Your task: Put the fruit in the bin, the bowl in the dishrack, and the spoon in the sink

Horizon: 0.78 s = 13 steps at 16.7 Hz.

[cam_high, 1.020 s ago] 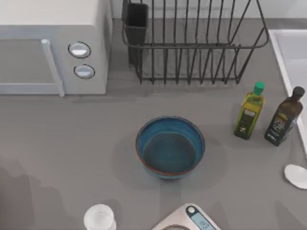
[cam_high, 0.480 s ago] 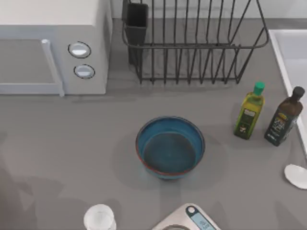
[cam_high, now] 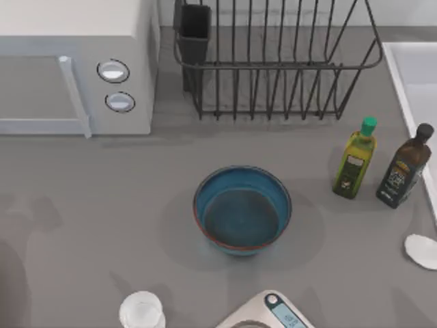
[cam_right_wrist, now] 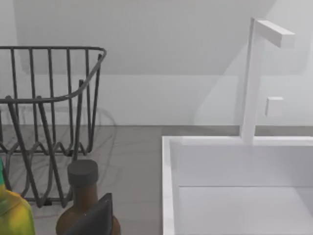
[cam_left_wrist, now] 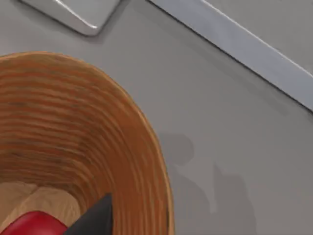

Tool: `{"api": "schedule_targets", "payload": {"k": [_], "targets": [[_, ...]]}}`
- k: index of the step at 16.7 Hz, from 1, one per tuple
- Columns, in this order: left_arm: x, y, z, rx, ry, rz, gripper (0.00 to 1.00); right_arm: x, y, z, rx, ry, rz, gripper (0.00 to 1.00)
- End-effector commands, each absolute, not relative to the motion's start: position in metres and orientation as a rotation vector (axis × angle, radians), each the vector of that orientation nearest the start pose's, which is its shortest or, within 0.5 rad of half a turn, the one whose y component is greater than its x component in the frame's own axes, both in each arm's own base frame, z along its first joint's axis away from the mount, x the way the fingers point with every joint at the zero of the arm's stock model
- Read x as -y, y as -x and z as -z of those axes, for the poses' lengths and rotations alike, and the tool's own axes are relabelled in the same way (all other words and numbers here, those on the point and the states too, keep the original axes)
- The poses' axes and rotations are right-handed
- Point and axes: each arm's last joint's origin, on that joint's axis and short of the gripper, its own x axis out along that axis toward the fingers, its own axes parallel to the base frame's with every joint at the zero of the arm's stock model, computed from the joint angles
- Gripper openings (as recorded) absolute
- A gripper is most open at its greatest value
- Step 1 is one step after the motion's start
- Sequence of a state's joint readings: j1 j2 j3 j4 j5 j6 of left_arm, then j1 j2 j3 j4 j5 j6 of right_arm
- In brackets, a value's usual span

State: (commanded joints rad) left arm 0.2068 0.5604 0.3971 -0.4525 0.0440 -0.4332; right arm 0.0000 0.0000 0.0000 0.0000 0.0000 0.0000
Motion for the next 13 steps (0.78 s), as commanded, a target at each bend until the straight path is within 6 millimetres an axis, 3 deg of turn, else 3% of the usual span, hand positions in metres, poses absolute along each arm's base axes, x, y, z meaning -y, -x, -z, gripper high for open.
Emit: {"api": "schedule_targets", "payload": {"k": [3,7,13], "targets": [[-0.012,-0.114,-0.187,-0.313,0.263,-0.134,1.0,0.001,-0.106,-0.16,0.0,0.0,0.0,1.0],[-0.002,-0.107,-0.167,-0.066,0.056,-0.025,1.0,0.001,-0.106,-0.16,0.0,0.0,0.0,1.0],[0.001,-0.106,-0.16,0.0,0.0,0.0,1.0,0.001,-0.106,-0.16,0.0,0.0,0.0,1.0]]}}
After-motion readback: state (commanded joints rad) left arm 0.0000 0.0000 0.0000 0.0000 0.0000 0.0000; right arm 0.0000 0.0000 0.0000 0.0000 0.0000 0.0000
